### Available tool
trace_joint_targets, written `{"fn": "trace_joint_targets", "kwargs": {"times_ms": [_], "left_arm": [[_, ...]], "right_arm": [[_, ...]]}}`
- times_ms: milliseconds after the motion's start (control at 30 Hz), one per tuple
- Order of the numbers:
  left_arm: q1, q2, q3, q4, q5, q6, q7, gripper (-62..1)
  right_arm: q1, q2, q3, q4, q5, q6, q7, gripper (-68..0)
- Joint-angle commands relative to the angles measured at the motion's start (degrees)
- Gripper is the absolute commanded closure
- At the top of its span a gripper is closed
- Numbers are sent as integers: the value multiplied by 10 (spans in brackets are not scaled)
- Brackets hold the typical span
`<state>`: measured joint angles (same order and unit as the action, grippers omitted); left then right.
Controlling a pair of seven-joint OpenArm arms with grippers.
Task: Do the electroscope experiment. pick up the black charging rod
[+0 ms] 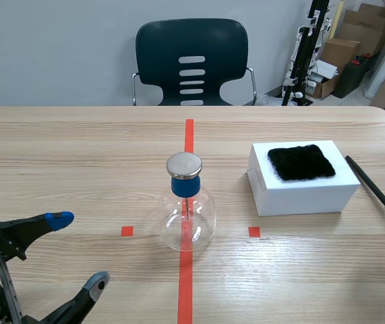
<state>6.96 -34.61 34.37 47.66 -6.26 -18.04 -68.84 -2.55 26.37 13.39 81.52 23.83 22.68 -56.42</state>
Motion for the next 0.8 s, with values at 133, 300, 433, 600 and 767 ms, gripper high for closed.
{"fn": "trace_joint_targets", "kwargs": {"times_ms": [133,300,433,600,767], "left_arm": [[-3,-2,-3,11,-3,-1,-8,-623],[-3,-2,-3,11,-3,-1,-8,-623],[-3,-2,-3,11,-3,-1,-8,-623],[-3,-2,-3,11,-3,-1,-8,-623],[-3,-2,-3,11,-3,-1,-8,-623]], "right_arm": [[20,33,-3,-47,35,10,33,-679],[27,49,-3,-58,38,11,32,-679],[29,66,-3,-61,47,11,32,-679],[45,68,-18,-71,49,9,-3,-679],[64,68,-47,-71,47,9,-61,-679]]}}
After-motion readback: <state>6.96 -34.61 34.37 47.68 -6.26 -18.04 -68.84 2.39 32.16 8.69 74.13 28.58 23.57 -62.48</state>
